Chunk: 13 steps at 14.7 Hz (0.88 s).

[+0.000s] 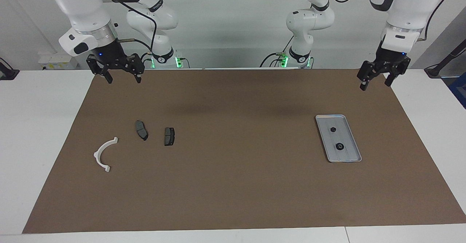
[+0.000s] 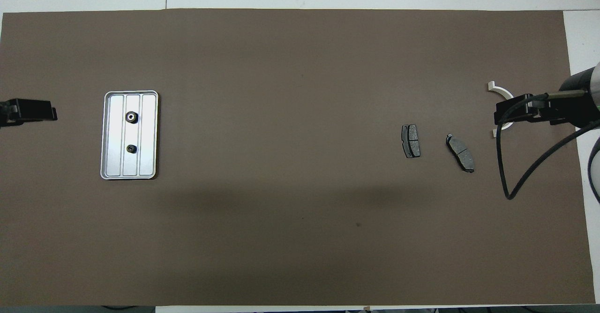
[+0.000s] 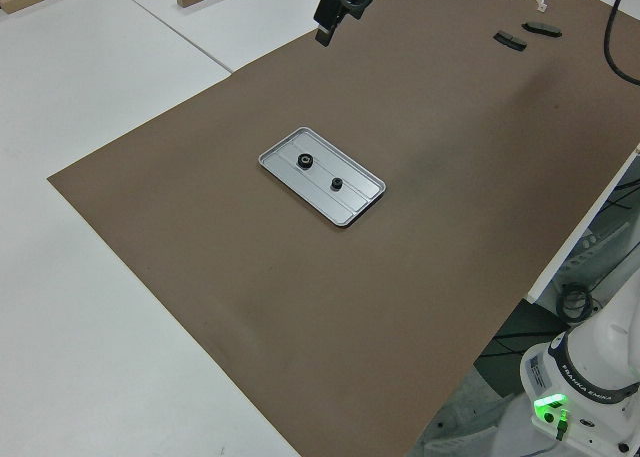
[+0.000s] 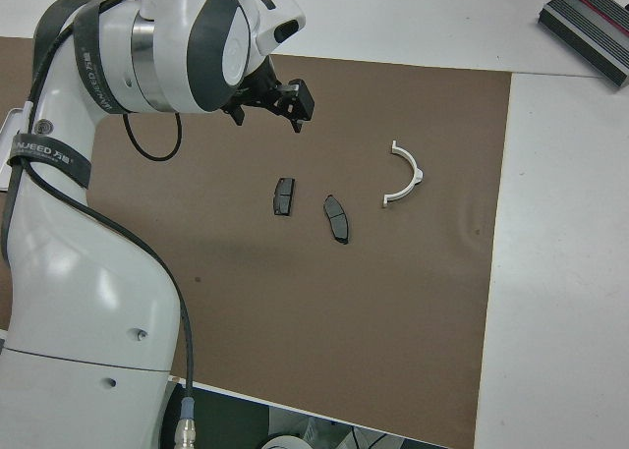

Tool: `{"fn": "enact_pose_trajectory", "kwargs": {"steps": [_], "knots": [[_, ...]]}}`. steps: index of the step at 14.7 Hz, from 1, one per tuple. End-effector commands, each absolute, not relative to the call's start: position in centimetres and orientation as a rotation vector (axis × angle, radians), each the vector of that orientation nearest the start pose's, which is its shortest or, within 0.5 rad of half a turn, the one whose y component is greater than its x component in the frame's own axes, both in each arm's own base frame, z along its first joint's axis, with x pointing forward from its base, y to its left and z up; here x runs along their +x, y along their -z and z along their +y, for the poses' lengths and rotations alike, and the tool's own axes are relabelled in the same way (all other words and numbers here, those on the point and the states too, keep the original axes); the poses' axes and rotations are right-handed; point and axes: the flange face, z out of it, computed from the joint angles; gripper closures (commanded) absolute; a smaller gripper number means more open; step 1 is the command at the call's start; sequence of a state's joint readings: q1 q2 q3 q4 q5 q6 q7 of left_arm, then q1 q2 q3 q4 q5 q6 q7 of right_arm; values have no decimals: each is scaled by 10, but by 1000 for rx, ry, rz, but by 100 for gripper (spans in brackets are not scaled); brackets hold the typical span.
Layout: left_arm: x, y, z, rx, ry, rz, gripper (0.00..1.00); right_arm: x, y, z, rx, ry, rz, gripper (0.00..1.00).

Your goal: Pick bearing gear from pile to tray

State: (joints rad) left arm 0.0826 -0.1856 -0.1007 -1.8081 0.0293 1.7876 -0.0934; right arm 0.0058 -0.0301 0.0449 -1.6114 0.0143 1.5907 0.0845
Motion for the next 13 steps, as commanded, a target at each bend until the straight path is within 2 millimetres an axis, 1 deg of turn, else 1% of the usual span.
{"fn": "enact_pose_trajectory", "kwargs": {"steps": [1,3,5,6,7,9,10,12,13], "knots": [[518,-620,-22,-3124,175,-51,0,544,-624,29,-3140,36,58,0],[530,-617,-31,-3127,49,-24,0,544,-624,29,-3140,34,60,0],[544,-620,-39,-3124,-24,9,0,544,-624,30,-3140,36,58,0],[545,-624,-44,-3124,-20,36,0,544,-624,30,-3140,38,58,0],[544,-624,-55,-3124,-17,69,0,544,-624,30,-3140,38,58,0],[545,-624,-65,-3135,-12,130,0,544,-624,27,-3140,36,58,0],[544,-628,-79,-3136,-3,173,0,544,-624,27,-3140,36,60,0],[541,-630,-101,-3149,14,230,0,544,-625,27,-3140,38,60,0],[540,-630,-106,-3149,21,244,0,544,-625,28,-3140,38,56,0]]}}
